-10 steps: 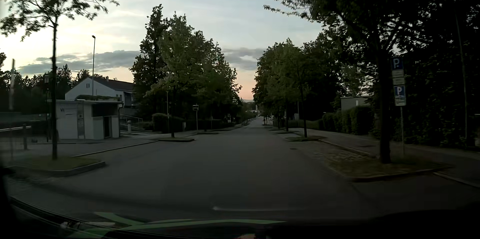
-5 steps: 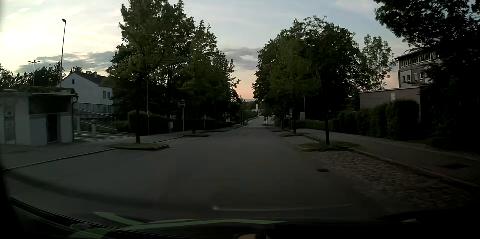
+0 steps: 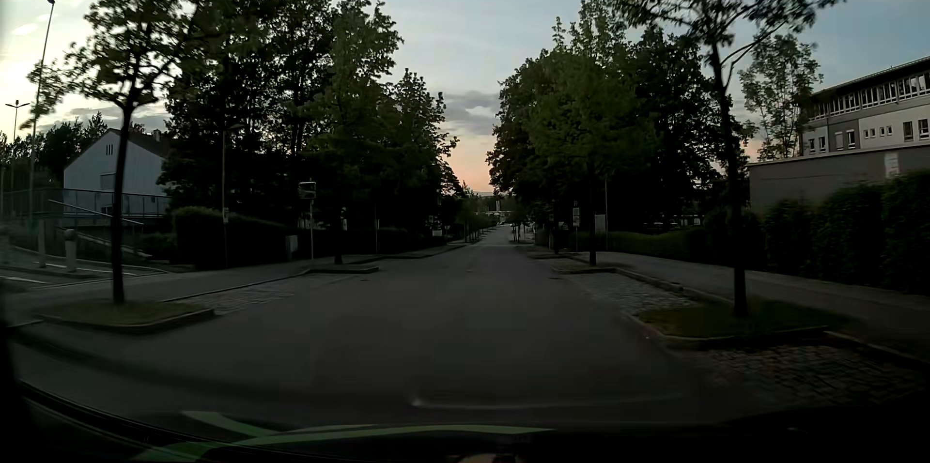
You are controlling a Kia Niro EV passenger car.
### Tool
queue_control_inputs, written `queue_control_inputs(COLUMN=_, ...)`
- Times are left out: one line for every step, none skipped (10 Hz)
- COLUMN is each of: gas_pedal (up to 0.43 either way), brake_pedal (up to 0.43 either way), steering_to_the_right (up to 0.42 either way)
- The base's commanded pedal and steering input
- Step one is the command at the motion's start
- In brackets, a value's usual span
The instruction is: Follow the waypoints while adhering to traffic rules and regulations
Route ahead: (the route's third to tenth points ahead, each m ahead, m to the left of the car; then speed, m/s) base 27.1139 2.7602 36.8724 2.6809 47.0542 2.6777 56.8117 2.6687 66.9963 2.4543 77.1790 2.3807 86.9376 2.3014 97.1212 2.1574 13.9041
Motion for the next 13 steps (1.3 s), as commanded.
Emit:
queue_control_inputs(gas_pedal=0.008, brake_pedal=0.0, steering_to_the_right=-0.002)
queue_control_inputs(gas_pedal=0.008, brake_pedal=0.0, steering_to_the_right=-0.002)
queue_control_inputs(gas_pedal=0.008, brake_pedal=0.0, steering_to_the_right=-0.002)
queue_control_inputs(gas_pedal=0.008, brake_pedal=0.0, steering_to_the_right=-0.002)
queue_control_inputs(gas_pedal=0.0, brake_pedal=0.0, steering_to_the_right=-0.002)
queue_control_inputs(gas_pedal=0.0, brake_pedal=0.0, steering_to_the_right=-0.002)
queue_control_inputs(gas_pedal=0.0, brake_pedal=0.0, steering_to_the_right=-0.001)
queue_control_inputs(gas_pedal=0.0, brake_pedal=0.0, steering_to_the_right=-0.001)
queue_control_inputs(gas_pedal=0.0, brake_pedal=0.0, steering_to_the_right=-0.001)
queue_control_inputs(gas_pedal=0.0, brake_pedal=0.0, steering_to_the_right=-0.001)
queue_control_inputs(gas_pedal=0.0, brake_pedal=0.0, steering_to_the_right=-0.001)
queue_control_inputs(gas_pedal=0.0, brake_pedal=0.0, steering_to_the_right=-0.002)
queue_control_inputs(gas_pedal=0.0, brake_pedal=0.0, steering_to_the_right=-0.002)
